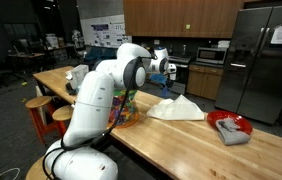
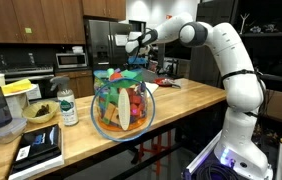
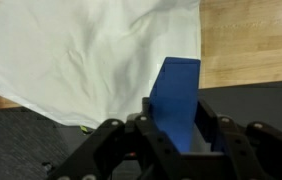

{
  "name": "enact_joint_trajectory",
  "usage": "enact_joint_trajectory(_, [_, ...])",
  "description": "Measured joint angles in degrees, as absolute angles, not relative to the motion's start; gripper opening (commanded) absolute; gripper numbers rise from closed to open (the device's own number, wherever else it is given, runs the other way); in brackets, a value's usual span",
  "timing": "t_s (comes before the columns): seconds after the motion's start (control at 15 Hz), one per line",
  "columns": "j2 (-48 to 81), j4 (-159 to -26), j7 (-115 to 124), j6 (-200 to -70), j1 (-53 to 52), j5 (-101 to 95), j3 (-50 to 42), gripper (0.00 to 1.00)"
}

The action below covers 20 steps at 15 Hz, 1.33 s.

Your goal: Lift the blue plush block from the towel, put it in the bag and then move the bag to the left

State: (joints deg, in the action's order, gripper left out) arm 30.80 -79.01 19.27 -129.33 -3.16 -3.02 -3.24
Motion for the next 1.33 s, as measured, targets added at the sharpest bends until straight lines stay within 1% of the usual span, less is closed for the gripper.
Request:
enact_joint_trajectory(0.4, [26.9,-79.3,14.14,-125.62,-3.48,-5.4,-3.04,0.2])
enact_joint_trajectory(0.87, [23.08,-81.98,13.51,-127.05,-4.58,-8.6,-2.96,0.2])
enact_joint_trajectory(1.33, [15.5,-91.55,20.28,-131.89,-6.56,-10.31,-2.91,0.2])
